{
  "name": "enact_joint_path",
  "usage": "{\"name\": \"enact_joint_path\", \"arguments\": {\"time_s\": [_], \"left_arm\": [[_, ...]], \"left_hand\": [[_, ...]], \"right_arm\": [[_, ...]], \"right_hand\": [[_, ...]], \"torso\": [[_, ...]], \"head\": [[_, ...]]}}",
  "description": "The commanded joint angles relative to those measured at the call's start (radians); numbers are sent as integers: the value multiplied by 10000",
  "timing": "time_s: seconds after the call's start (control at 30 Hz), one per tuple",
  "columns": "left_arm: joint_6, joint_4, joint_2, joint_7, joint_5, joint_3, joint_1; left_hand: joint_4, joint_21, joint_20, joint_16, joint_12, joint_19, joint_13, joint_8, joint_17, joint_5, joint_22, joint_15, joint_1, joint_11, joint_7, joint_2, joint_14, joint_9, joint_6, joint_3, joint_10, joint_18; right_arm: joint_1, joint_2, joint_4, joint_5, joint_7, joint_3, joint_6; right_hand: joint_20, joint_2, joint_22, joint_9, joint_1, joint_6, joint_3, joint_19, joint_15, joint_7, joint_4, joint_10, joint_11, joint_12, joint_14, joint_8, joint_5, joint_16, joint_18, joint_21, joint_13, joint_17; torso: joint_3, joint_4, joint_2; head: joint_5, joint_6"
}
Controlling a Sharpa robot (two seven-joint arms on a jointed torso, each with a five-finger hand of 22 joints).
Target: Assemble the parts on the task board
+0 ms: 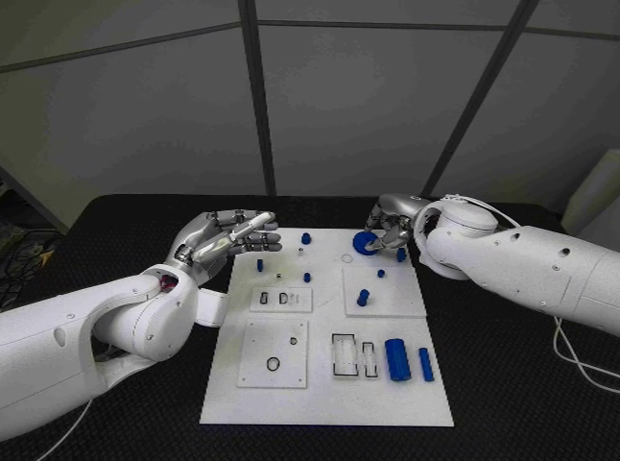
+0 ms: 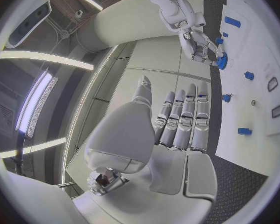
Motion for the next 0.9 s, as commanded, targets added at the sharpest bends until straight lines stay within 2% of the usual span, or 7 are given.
{"name": "enact_joint_path", "arguments": {"time_s": [0.03, 0.33, 0.6, 0.7, 0.8, 0.9], "left_arm": [[135, 14, 7, 41, -51, 10, 11], [133, 32, -6, 26, -51, 10, 11], [132, 37, -25, 17, 45, 10, 11], [125, 27, -25, 8, 192, 10, 12], [121, 14, -26, 8, 246, 10, 12], [115, -11, -31, 10, 276, 10, 13]], "left_hand": [[-22, 43, -18, -69, -47, 22, -5, -59, -16, 63, -15, 38, 16, 34, 117, 115, 12, -17, 20, -32, 65, -211], [-32, 41, -17, -83, -58, 17, -4, -66, -18, 63, -22, 39, 9, 34, 116, 143, 12, -19, 25, -41, 73, -211], [-32, 41, -17, -83, -58, 17, -4, -66, -18, 63, -22, 39, 9, 34, 116, 143, 12, -19, 25, -41, 73, -211], [-32, 41, -17, -83, -58, 17, -4, -66, -18, 63, -22, 39, 9, 34, 116, 143, 12, -19, 25, -41, 73, -211], [-32, 41, -17, -83, -58, 17, -4, -66, -18, 63, -22, 39, 9, 34, 116, 143, 12, -19, 25, -41, 73, -211], [-32, 41, -17, -83, -58, 17, -4, -66, -18, 63, -22, 39, 9, 34, 116, 143, 12, -19, 25, -41, 73, -211]], "right_arm": [[25, -17, 104, -573, 28, 7, -762], [20, -130, 460, -659, 120, 7, -828], [20, -271, 1408, -838, -7, 9, -1261], [21, -101, 1718, -1149, -161, 9, -1405], [22, 117, 1798, -1388, -278, 8, -1505], [22, 401, 1800, -1609, -377, 5, -1596]], "right_hand": [[-62, 225, 2634, 163, 73, 229, 64, 1055, -67, -122, -48, 117, -27, 85, 706, 64, 72, 40, -73, 53, 138, 1079], [-82, 265, 2634, 201, -11, 313, 73, 1055, -85, -139, -67, 179, -43, 175, 701, 57, 73, 28, -73, 53, 232, 1058], [-89, 262, 2634, 207, -75, 303, 62, 1055, -89, -138, -62, 191, -44, 191, 700, 25, 75, 27, -73, 53, 252, 1056], [-91, 263, 2634, 209, -90, 305, 60, 1055, -90, -139, -60, 198, -44, 200, 699, 19, 76, 24, -73, 53, 262, 1049], [-91, 266, 2634, 210, -94, 307, 61, 1055, -90, -140, -60, 199, -44, 202, 697, 18, 77, 19, -73, 53, 264, 1041], [-92, 270, 2634, 212, -97, 311, 63, 1055, -91, -142, -61, 200, -45, 204, 695, 17, 78, 14, -73, 53, 266, 1030]], "torso": [[3, 1, -2], [-2, -4, -1], [-10, 9, -8], [-9, 12, -2], [-16, 33, 4], [-10, 27, 12]], "head": [[-4, 5], [-2, 19], [9, 60], [23, 79], [37, 74], [56, 81]]}}
